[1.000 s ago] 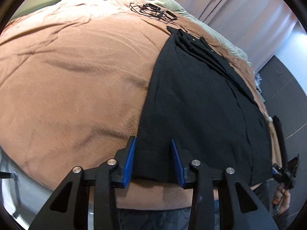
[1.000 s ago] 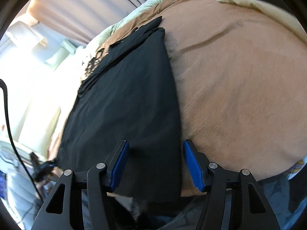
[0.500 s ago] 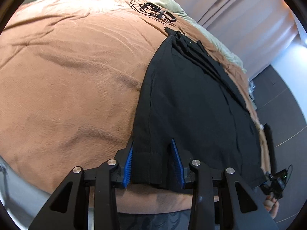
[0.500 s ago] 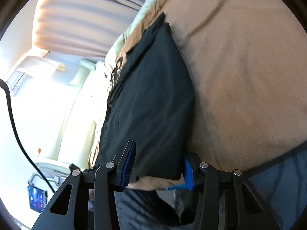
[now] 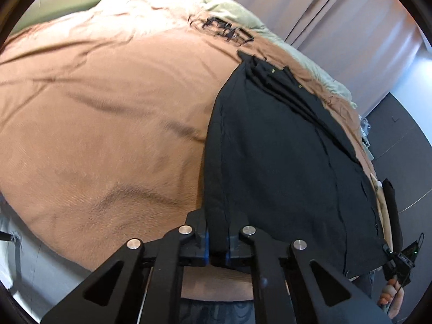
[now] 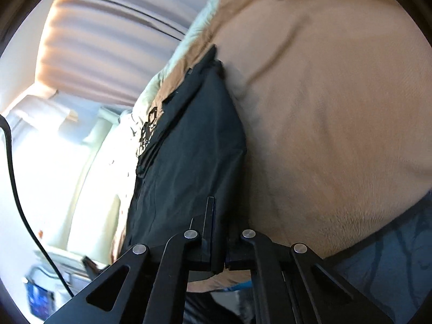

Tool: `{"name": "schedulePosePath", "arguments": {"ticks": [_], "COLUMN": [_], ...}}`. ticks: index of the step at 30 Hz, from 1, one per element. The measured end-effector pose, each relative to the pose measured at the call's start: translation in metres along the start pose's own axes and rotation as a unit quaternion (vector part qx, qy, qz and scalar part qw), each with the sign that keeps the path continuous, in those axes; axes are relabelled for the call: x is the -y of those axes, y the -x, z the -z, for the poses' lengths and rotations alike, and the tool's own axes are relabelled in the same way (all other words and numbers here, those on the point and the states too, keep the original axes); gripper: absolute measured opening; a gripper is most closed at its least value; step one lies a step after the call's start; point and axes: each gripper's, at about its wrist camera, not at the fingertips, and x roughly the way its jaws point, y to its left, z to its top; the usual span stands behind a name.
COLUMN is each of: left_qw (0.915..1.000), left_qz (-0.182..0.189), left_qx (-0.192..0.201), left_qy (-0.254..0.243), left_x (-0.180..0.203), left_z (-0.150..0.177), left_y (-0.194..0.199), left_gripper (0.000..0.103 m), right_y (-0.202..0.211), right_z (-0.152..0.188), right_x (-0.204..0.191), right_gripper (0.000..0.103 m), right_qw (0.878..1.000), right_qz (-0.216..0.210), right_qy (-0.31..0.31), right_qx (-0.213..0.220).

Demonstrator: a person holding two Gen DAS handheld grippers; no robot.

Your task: Fold large clothes

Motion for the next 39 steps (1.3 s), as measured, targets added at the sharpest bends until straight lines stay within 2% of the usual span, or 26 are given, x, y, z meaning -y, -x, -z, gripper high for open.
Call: {"name": "schedulePosePath", "arguments": {"ticks": [9,14,20,25,31,36,39], "left_qw": [0.9985,0.9943,0.9848,0.9717,0.9569,0.9479,0.9503], "left_qz": [0.034,0.061,0.094,0.128,0.157,0.177,0.175], "left_qx": [0.044,0.087,0.143,0.192,0.229,0.243,0.235], "left_qy": [-0.004,-0.011,-0.032,-0.051,-0.084,-0.104,-0.105], "left_x": [0.024,0.041,0.061,0.079,0.104,0.117,0.119], "left_z": [-0.002,-0.008,-0.013,-0.013,-0.008,-0.006,-0.012], "left_y": [0.047,0.094,0.161,0.22,0.275,0.298,0.289], "left_gripper": [0.006,0.005,0.005,0.005,0.005,0.005,0.005], "right_y": [0.042,0.07,0.125,0.169,0.218,0.238,0.236], "right_z": [-0.029,-0.039,-0.04,-0.036,-0.026,-0.018,-0.021], "right_x": [-0.047,-0.075,-0.107,-0.136,-0.16,-0.171,-0.173], "right_gripper": [0.004,0.004,0.004,0.004,0.004,0.004,0.004], "right_qw": [0.997,0.992,0.981,0.969,0.952,0.942,0.94], "right_qz": [-0.032,-0.052,-0.087,-0.115,-0.149,-0.167,-0.167], "right_qy": [0.059,0.09,0.133,0.166,0.203,0.221,0.227], "right_qx": [0.049,0.071,0.109,0.14,0.172,0.188,0.191]}}
